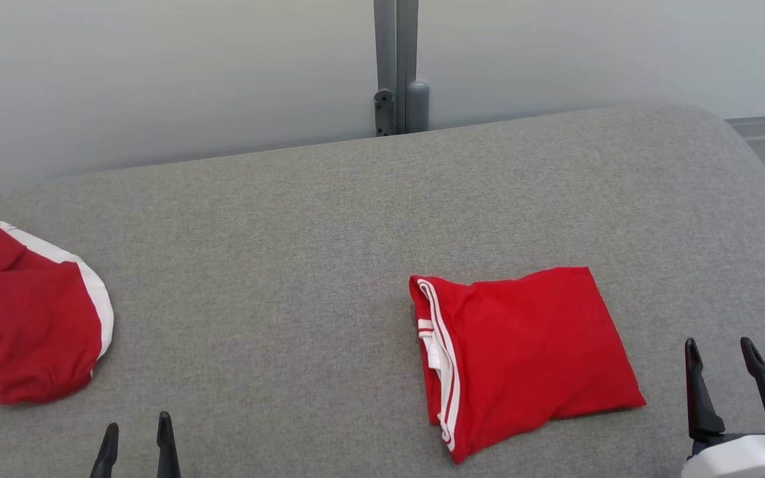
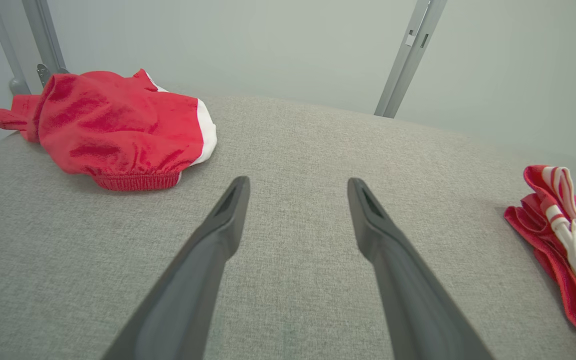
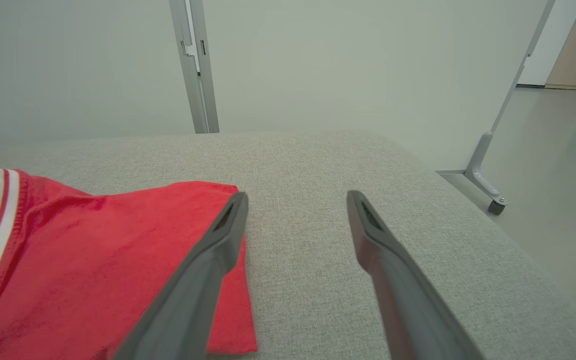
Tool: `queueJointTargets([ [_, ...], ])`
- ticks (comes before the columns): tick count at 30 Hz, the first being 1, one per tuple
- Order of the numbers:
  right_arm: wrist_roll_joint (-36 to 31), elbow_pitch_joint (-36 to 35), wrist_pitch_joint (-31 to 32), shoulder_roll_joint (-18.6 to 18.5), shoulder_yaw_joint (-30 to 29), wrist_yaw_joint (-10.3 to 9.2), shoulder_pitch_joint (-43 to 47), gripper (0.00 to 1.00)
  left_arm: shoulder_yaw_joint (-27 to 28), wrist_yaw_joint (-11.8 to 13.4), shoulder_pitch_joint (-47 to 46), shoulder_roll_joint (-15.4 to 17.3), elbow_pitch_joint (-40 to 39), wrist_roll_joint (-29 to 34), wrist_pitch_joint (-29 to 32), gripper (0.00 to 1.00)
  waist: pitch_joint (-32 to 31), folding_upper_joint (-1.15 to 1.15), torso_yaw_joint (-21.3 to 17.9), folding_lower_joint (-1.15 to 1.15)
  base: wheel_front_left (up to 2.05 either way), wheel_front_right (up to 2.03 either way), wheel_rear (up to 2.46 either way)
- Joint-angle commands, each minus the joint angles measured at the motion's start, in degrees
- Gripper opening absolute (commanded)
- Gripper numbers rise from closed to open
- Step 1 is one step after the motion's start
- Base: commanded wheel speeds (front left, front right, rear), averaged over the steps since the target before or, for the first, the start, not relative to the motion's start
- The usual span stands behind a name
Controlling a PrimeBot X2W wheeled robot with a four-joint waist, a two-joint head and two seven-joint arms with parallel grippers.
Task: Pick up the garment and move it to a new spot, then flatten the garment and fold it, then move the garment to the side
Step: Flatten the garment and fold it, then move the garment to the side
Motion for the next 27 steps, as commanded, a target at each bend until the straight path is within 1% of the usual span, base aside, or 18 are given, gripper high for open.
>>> queueJointTargets([
  [1, -1.11, 0.17, -0.21, 0.57, -0.58, -0.01, 1.08, 1.00, 0.42, -0.25, -0.51, 0.08, -0.10, 0.60, -0.16, 1.00, -0.18, 0.00, 0.38, 0.00, 0.00, 0.00, 0.00],
  [3, -2.89, 0.48, -0.22, 0.98, -0.24, -0.01, 1.39, 1.00, 0.74, -0.32, -0.56, 0.07, 0.12, 0.92, -0.16, 1.00, -0.19, 0.00, 0.66, 0.00, 0.00, 0.00, 0.00],
  [8, -4.34, 0.51, -0.24, 1.57, 1.61, -0.02, 0.61, 1.00, 1.66, -0.54, -0.34, 0.08, 0.58, 1.38, -0.16, 1.00, 0.11, 0.00, 1.33, 0.00, 0.00, 0.00, 0.00],
  [16, -3.93, -0.70, -0.25, 1.25, 2.62, -0.02, -1.06, 1.00, 1.72, -0.77, -0.94, 0.08, 0.99, 1.50, -0.16, 1.00, 0.76, 0.00, 2.23, 0.00, 0.00, 0.00, 0.00],
  [18, -1.84, -0.92, -0.25, 1.32, 3.35, -0.02, -1.93, 1.00, 1.96, -0.83, -1.11, 0.08, 0.73, 1.39, -0.16, 1.00, 1.28, 0.00, 2.23, 0.00, 0.00, 0.00, 0.00],
  [21, 4.13, 0.69, 0.30, -0.32, 4.83, -0.02, -4.25, 1.00, 1.93, -0.87, -1.30, 0.08, 0.35, 1.17, -0.16, 1.00, 2.50, 0.00, 1.99, 0.00, 0.00, 0.00, 0.00],
  [22, 6.15, 1.36, 2.66, -1.80, 5.72, -0.02, -5.77, 1.00, 1.69, -0.86, -1.41, 0.08, 0.32, 1.24, -0.16, 1.00, 2.97, 0.00, 1.91, 0.00, 0.00, 0.00, 0.00],
  [23, 8.50, 2.16, 6.46, -3.14, 6.31, -0.04, -7.37, 1.00, 1.47, -0.86, -1.54, 0.07, 0.27, 1.43, -0.16, 1.00, 3.53, 0.00, 1.80, 0.00, 0.00, 0.00, 0.00],
  [24, 10.52, 2.63, 10.93, -4.64, 7.62, -0.02, -8.74, 1.00, 1.26, -0.88, -1.83, 0.08, 0.12, 1.53, -0.16, 1.00, 4.14, 0.00, 1.73, 0.00, 0.00, 0.00, 0.00],
  [27, 15.93, 3.22, 24.08, -8.42, 9.16, -0.01, -13.47, 1.00, 0.77, -0.89, -2.65, 0.08, -0.11, 1.99, -0.16, 1.00, 6.30, 0.00, 1.82, 0.00, 0.00, 0.00, 0.00],
])
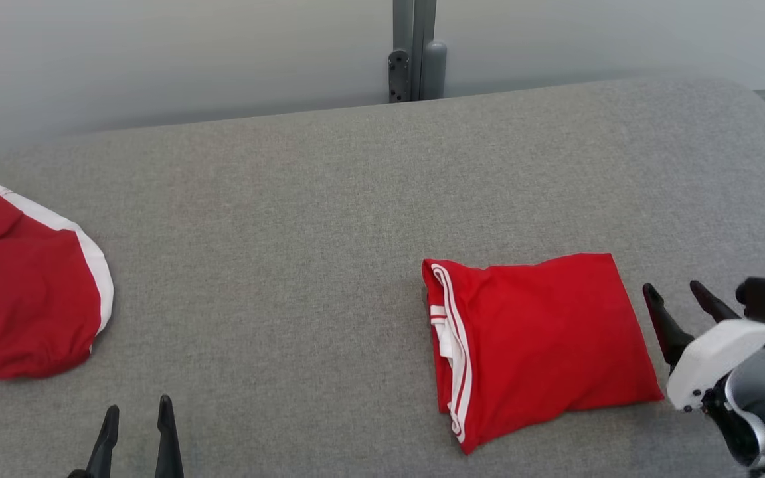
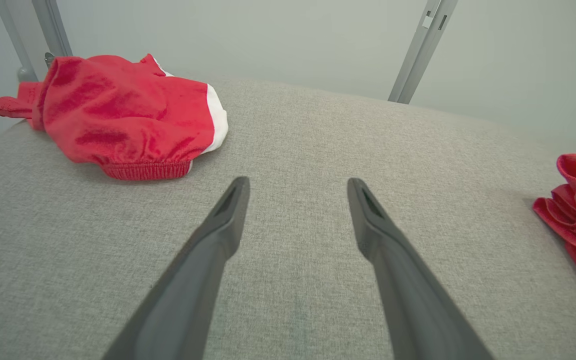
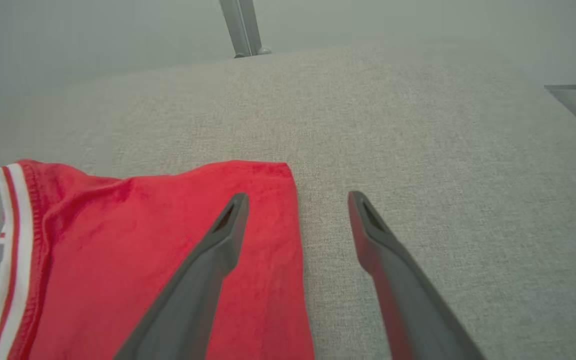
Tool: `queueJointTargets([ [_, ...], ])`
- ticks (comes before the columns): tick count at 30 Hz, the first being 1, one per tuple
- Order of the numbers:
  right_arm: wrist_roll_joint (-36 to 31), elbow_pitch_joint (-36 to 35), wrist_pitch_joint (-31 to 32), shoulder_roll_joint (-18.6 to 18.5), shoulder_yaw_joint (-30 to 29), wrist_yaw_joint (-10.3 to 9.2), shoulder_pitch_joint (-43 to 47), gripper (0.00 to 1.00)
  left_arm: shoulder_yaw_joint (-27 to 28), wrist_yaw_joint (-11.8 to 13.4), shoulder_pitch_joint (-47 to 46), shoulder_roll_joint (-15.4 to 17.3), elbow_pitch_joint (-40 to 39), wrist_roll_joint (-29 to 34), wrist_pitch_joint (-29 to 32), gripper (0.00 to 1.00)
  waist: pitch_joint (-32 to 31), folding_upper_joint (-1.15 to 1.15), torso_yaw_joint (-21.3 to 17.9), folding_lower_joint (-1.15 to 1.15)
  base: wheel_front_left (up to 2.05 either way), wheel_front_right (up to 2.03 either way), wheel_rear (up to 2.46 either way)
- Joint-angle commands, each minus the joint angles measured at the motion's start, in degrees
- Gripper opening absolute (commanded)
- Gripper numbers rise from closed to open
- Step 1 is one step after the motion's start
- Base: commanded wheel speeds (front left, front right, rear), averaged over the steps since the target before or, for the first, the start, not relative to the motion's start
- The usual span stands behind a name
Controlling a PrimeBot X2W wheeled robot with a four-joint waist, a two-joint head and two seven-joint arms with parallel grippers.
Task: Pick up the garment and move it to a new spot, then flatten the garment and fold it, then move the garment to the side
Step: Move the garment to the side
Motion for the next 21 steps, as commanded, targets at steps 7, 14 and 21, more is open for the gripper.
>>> queueJointTargets([
  [7, 2.71, 5.21, 18.41, -1.74, 0.01, 0.02, -5.51, 1.00, -0.73, -0.14, -3.41, 1.13, 0.25, 0.13, -0.15, 1.00, 5.25, 0.00, 2.55, 0.00, 0.00, 0.00, 0.00],
  [14, 3.34, 9.31, 18.61, 1.96, 0.50, 0.01, -6.87, 0.80, -0.72, -0.15, -4.03, 1.05, 0.09, 0.00, -0.16, 1.00, 6.77, 0.00, 3.81, 0.00, 0.00, 0.00, 0.00],
  [21, 4.26, 7.51, 12.51, -0.46, 2.60, 0.00, -11.88, 0.00, -0.11, -0.15, -4.67, 1.53, -1.30, -0.22, -0.16, 1.00, 8.78, 0.00, 0.70, 0.00, 0.00, 0.00, 0.00],
])
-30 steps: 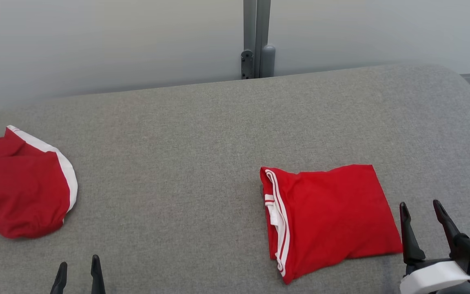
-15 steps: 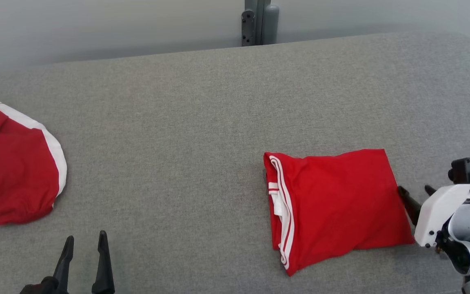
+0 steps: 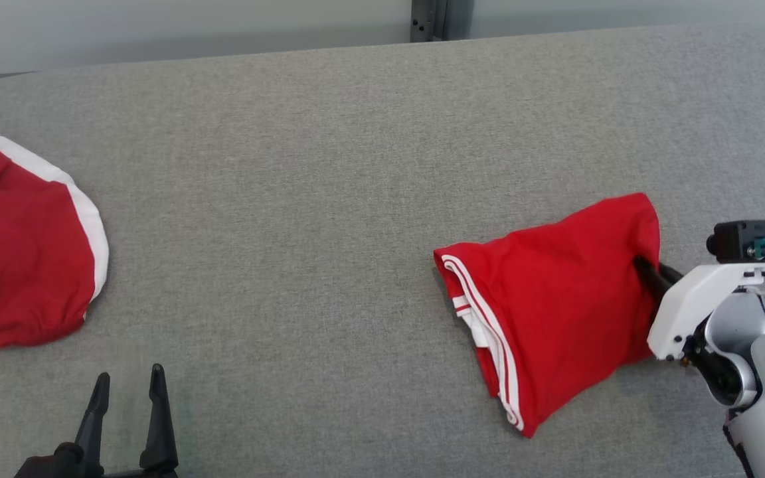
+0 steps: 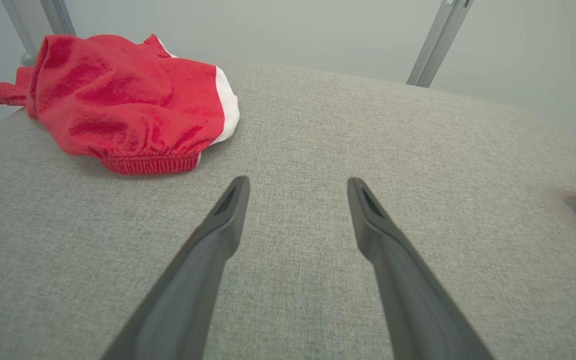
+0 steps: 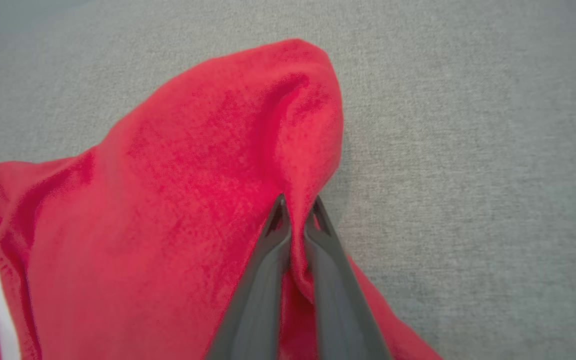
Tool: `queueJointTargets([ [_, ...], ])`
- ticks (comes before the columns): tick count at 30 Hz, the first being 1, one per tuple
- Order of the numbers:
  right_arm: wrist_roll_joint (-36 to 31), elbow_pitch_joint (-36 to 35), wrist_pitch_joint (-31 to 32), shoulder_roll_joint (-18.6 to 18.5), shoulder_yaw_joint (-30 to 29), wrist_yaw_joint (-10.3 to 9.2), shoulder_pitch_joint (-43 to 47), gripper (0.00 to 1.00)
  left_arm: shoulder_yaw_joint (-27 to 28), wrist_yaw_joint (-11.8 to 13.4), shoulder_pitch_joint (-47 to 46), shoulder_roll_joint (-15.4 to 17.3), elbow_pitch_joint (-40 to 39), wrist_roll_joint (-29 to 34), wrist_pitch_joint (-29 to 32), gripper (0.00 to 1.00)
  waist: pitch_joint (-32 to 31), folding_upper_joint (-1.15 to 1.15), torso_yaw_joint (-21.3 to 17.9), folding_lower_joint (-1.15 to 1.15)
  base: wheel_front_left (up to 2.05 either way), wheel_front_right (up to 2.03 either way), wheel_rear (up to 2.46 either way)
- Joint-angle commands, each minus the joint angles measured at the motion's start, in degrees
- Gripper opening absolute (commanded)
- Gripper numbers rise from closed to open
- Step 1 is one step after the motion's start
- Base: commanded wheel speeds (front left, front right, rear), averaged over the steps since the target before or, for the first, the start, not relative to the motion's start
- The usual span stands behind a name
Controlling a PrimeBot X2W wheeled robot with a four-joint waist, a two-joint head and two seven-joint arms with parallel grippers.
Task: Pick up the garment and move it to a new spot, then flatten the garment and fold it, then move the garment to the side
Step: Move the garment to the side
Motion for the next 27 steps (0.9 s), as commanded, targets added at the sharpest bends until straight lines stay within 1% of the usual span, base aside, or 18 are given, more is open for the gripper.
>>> queueJointTargets([
  [1, -0.71, -0.22, -1.10, -0.80, -0.10, -0.02, -1.76, 0.00, 0.28, -0.13, -1.35, 0.70, -0.46, -0.05, -0.15, 1.00, 1.47, 0.00, -2.23, 0.00, 0.00, 0.00, 0.00],
  [3, -1.40, -0.05, -1.93, -1.52, -0.21, -0.02, -4.19, 0.00, 0.68, -0.14, -1.62, 1.21, -1.05, -0.15, -0.13, 1.00, 2.64, 0.00, -4.11, 0.00, 0.00, 0.00, 0.00],
  [6, -3.58, 0.73, -3.73, -2.91, -1.96, -0.02, -7.71, 0.00, 0.64, -0.14, -2.74, 2.30, -2.16, -0.50, -0.08, 1.00, 4.97, 0.00, -6.80, 0.00, 0.00, 0.00, 0.00],
  [9, -7.72, 2.78, -5.48, -3.86, -5.45, -0.02, -11.61, 0.00, -0.34, -0.14, -3.83, 4.35, -3.07, -0.90, -0.08, 1.00, 8.07, 0.00, -9.28, 0.00, 0.00, 0.00, 0.00],
  [12, -12.10, 4.89, -7.64, -3.55, -10.72, -0.02, -15.56, 0.00, -1.49, -0.14, -5.38, 6.43, -4.04, -1.32, -0.07, 1.00, 11.21, 0.00, -10.39, 0.00, 0.00, 0.00, 0.00],
  [16, -18.46, 8.01, -10.74, -3.03, -18.33, -0.02, -20.64, 0.00, -3.28, -0.13, -7.02, 9.15, -5.01, -1.84, -0.07, 1.00, 15.22, 0.00, -10.13, 0.00, 0.00, 0.00, 0.00],
  [19, -22.88, 10.18, -11.16, -2.16, -24.28, -0.02, -23.92, 0.00, -3.85, -0.13, -7.95, 10.33, -5.69, -2.16, -0.07, 1.00, 17.52, 0.00, -8.87, 0.00, 0.00, 0.00, 0.00],
  [23, -27.99, 11.54, -11.87, -1.98, -30.10, -0.02, -26.62, 0.00, -3.35, -0.11, -7.52, 10.55, -5.51, -1.74, -0.07, 1.00, 19.09, 0.00, -7.04, 0.00, 0.00, 0.00, 0.00],
  [26, -31.10, 12.21, -12.87, -1.47, -33.00, -0.02, -27.93, 0.00, -2.88, -0.09, -6.71, 10.03, -5.25, -1.48, -0.08, 1.00, 19.13, 0.00, -6.34, 0.00, 0.00, 0.00, 0.00],
  [27, -32.33, 12.32, -13.38, -1.28, -33.92, -0.02, -28.12, 0.25, -2.77, -0.07, -6.50, 9.82, -5.15, -1.47, -0.07, 1.00, 18.98, 0.00, -6.24, 0.00, 0.00, 0.00, 0.00],
])
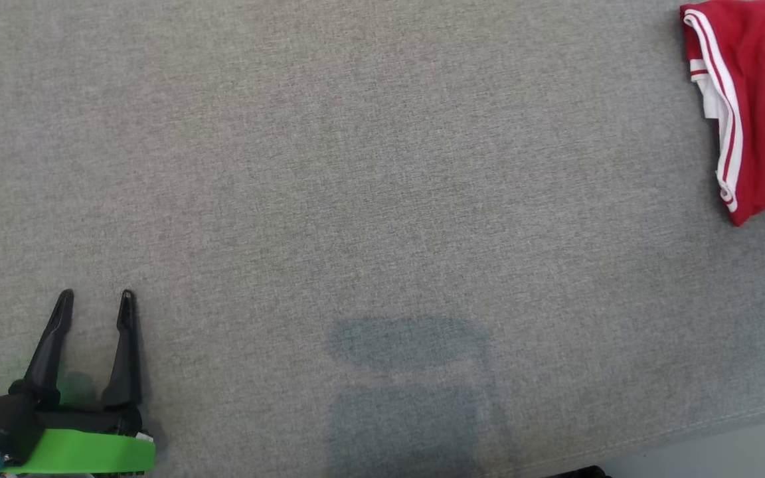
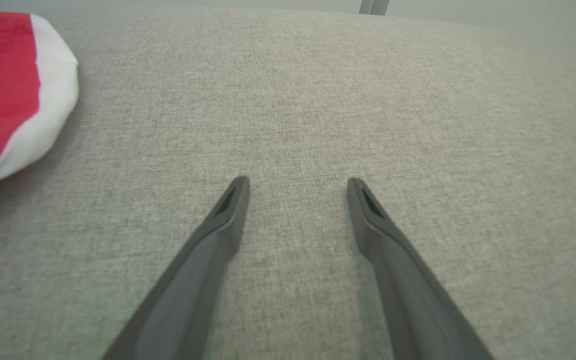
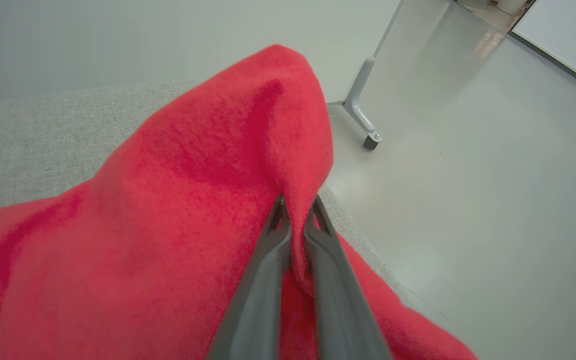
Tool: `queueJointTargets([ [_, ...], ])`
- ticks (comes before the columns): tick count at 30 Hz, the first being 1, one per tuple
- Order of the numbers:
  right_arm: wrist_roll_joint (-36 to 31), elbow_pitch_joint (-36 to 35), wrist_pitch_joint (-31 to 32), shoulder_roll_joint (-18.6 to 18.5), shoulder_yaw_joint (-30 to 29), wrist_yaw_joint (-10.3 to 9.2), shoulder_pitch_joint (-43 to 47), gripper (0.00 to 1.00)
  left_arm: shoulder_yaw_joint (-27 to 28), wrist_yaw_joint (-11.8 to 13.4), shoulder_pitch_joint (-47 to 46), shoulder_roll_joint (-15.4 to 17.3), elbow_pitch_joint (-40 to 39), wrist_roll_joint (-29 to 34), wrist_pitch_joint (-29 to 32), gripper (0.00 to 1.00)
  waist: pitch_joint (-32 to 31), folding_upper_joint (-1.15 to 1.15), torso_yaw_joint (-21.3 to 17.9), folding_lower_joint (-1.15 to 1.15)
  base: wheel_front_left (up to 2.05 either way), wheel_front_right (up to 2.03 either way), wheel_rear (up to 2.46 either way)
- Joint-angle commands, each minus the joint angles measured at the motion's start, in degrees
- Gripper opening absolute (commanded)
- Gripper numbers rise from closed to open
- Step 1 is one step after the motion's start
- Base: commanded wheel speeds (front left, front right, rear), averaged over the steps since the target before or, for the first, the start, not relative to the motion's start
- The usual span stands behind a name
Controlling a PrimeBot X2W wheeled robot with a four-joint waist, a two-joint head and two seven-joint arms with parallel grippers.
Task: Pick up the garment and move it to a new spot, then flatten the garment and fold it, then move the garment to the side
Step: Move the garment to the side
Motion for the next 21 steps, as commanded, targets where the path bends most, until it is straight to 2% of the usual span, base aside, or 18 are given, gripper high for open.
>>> queueJointTargets([
  [1, -2.05, 0.08, -1.09, 0.25, -1.41, -0.02, -0.84, 0.98, 0.25, 0.02, 0.53, -0.25, 0.23, 0.28, 0.07, 1.00, 0.47, 0.00, 1.10, -0.01, 0.00, 0.00, 0.00],
  [4, -6.92, -0.37, -3.32, 1.28, -4.31, -0.03, -1.44, 1.00, -0.08, 0.02, 0.30, -0.95, 0.03, 0.45, 0.07, 1.00, -0.63, 0.00, 1.14, -0.01, 0.00, 0.00, 0.00],
  [8, -10.14, -2.20, -9.60, 2.77, -1.89, -0.03, -0.68, 1.00, 0.20, 0.02, 0.86, -2.02, 0.13, 0.69, 0.04, 1.00, -3.72, 0.00, 0.91, -0.01, 0.00, 0.00, 0.00],
  [15, -6.98, -9.39, -21.00, 6.64, 7.74, -0.04, 9.96, 1.00, 1.87, 0.02, 3.51, -6.07, 2.83, 1.27, 0.03, 1.00, -14.78, 0.00, 1.70, -0.01, 0.00, 0.00, 0.00],
  [21, -0.76, -18.49, -23.44, 9.80, 16.41, -0.04, 26.18, 1.00, 4.13, 0.03, 7.50, -9.29, 4.98, 2.70, 0.03, 1.00, -24.92, 0.00, 3.45, -0.01, 0.00, 0.00, 0.00],
])
